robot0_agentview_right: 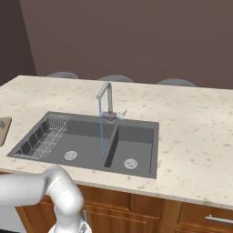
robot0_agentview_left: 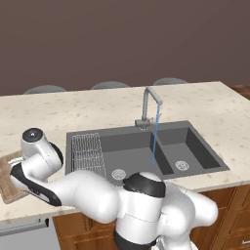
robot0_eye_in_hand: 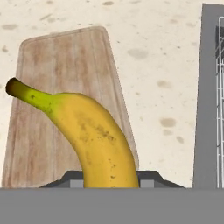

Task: Pick the banana from the sink and place it on the cutting board to airdry. Then turn off the sink faucet.

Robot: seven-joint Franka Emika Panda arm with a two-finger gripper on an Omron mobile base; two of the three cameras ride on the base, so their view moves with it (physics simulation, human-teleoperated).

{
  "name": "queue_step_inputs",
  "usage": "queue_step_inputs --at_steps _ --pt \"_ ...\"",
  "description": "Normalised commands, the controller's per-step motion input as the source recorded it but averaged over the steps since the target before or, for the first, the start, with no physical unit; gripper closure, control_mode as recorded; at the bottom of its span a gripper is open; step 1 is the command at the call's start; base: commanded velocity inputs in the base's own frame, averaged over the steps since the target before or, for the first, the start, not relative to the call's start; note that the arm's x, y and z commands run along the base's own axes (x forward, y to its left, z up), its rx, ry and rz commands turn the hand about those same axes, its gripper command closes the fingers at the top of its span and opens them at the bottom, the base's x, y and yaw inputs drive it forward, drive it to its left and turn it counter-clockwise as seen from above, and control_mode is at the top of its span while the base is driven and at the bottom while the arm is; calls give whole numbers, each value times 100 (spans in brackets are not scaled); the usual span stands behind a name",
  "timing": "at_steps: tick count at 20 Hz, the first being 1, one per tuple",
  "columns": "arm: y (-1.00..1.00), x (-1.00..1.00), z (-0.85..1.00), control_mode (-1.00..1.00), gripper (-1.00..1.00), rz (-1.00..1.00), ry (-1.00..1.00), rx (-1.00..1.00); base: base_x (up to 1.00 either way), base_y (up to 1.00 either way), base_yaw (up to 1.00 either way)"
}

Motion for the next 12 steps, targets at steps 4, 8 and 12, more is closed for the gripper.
queue_step_inputs --at_steps 4,8,12 --pt "7 14 -21 -100 100 -5 4 0 0 0 0" --pt "11 16 -23 -100 100 -5 5 0 0 0 0" --pt "10 14 -25 -100 100 -5 5 0 0 0 0"
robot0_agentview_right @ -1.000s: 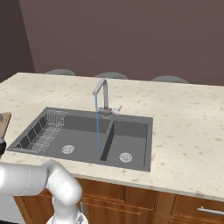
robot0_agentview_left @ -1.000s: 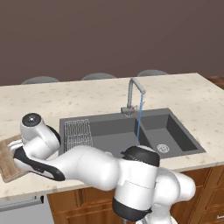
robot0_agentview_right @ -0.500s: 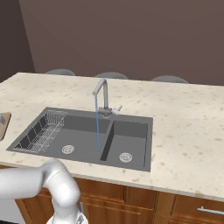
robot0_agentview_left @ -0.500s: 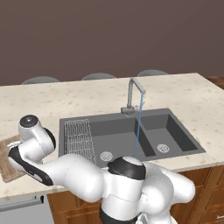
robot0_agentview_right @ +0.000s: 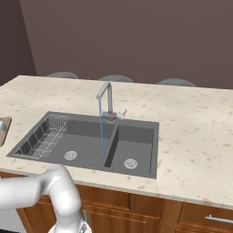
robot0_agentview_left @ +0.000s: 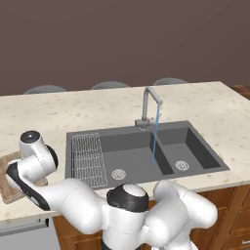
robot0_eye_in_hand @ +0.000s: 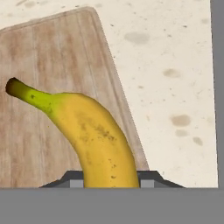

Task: Pick the banana from the sink and place it on the cutting board to airdry. Then turn off the sink faucet.

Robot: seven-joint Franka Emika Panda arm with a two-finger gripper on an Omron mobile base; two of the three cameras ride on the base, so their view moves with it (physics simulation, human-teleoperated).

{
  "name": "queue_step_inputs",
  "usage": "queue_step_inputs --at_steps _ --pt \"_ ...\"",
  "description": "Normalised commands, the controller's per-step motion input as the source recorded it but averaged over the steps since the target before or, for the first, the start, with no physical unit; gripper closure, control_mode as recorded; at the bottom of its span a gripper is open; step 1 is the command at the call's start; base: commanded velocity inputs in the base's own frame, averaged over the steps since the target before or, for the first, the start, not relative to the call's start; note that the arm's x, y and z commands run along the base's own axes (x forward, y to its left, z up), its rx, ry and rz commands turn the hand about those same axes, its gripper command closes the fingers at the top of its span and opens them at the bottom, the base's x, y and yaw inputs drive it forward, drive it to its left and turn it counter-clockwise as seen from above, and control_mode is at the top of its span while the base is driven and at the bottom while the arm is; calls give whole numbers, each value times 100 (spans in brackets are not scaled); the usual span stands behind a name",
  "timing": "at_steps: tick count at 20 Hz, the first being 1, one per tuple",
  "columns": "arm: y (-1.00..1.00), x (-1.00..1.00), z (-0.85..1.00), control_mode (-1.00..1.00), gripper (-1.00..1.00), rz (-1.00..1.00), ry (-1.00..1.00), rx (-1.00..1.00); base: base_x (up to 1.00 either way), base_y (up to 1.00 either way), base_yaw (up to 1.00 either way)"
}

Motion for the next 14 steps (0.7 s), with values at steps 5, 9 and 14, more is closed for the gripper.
queue_step_inputs --at_steps 5,9,14 --pt "9 13 -23 -100 100 -4 4 0 0 0 0" --pt "14 13 -23 -100 100 -4 5 0 0 0 0" --pt "17 13 -24 -100 100 -5 5 0 0 0 0"
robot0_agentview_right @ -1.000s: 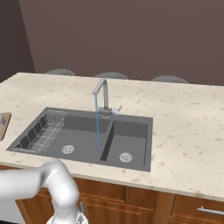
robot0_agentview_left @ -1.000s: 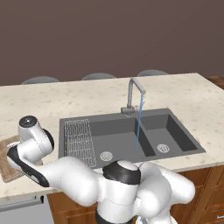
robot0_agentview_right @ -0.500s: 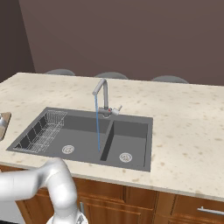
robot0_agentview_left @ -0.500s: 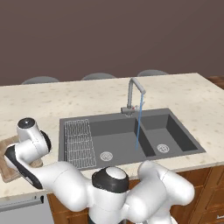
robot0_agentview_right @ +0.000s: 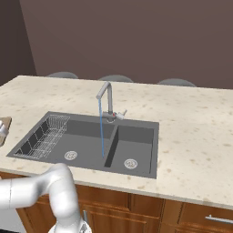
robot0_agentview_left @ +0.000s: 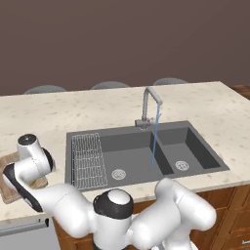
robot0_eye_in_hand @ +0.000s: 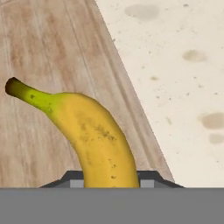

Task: Pick the banana from the sink and place it on the cutting board to airdry. Then turn off the sink faucet.

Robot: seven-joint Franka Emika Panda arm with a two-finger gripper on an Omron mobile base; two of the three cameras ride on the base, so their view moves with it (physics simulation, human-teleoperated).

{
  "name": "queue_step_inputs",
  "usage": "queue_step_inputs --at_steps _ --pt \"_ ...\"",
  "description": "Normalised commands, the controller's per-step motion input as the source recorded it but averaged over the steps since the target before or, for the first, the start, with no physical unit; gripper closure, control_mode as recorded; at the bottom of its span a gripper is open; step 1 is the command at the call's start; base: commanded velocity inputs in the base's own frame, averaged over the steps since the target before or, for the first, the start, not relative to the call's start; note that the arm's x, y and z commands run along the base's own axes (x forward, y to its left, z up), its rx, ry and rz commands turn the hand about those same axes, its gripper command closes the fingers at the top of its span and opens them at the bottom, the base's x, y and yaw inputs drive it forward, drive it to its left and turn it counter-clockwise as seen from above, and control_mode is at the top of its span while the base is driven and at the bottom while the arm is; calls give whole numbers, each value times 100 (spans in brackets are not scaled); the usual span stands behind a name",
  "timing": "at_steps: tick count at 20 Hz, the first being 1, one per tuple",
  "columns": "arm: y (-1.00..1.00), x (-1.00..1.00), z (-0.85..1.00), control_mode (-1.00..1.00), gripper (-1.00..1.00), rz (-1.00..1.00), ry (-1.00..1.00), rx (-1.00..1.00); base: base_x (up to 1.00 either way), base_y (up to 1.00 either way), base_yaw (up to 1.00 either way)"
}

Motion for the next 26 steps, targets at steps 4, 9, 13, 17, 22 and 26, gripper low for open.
queue_step_inputs --at_steps 4,9,13,17,22,26 --pt "17 15 -22 -100 100 -5 5 0 0 0 0" --pt "16 17 -20 -100 100 -5 4 0 0 0 0" --pt "15 13 -17 -100 100 -5 2 0 0 0 0" --pt "14 5 -15 -100 -100 -4 1 0 0 0 0" --pt "3 -2 -3 -100 -100 -3 0 0 0 0 0" --pt "-5 -17 0 -100 -100 -2 0 1 0 0 0"
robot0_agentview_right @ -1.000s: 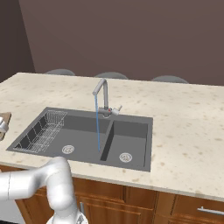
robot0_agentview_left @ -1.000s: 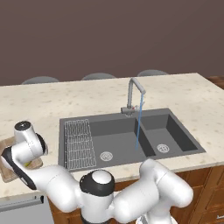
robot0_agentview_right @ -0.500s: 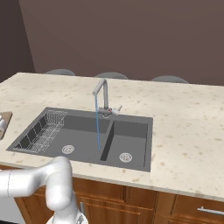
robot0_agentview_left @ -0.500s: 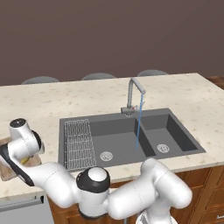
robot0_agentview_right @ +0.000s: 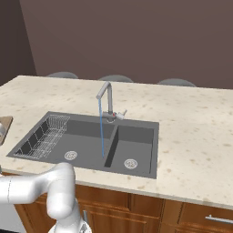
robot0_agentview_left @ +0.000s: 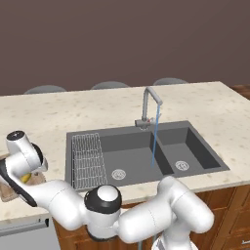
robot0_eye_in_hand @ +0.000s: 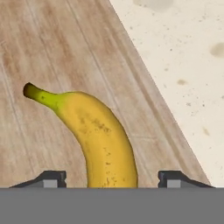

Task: Pick the banana from the sink and place it on the cutting board to airdry. Then turn off the sink faucet.

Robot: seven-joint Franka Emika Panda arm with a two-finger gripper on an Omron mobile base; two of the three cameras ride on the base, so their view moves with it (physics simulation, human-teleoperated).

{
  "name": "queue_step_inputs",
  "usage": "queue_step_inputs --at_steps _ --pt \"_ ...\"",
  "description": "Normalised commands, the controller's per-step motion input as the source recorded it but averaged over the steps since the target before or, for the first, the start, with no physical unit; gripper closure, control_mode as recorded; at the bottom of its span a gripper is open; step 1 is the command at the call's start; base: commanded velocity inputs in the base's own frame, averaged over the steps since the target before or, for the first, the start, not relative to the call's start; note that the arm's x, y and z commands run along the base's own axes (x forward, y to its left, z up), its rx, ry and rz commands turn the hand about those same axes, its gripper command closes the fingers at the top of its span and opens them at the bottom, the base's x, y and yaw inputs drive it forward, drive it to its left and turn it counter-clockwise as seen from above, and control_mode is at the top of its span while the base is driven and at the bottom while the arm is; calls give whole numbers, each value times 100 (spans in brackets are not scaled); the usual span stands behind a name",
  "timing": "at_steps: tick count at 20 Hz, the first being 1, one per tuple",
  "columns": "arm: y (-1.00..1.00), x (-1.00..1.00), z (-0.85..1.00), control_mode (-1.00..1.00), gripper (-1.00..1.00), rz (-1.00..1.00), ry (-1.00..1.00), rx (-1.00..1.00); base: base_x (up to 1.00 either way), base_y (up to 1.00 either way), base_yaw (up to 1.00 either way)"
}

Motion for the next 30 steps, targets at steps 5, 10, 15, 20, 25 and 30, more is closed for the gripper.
queue_step_inputs --at_steps 5,10,15,20,25,30 --pt "-14 -18 5 -100 -100 -2 -3 1 0 0 0" --pt "-22 -14 37 -100 -100 -2 -8 2 0 0 0" --pt "-40 -16 54 -100 -100 0 -11 1 0 0 0" --pt "-53 -14 71 -100 -100 0 -8 3 0 0 0" --pt "-58 -17 83 -100 -100 0 -3 6 0 0 0" --pt "-54 -21 94 -100 -100 0 -7 5 0 0 0"
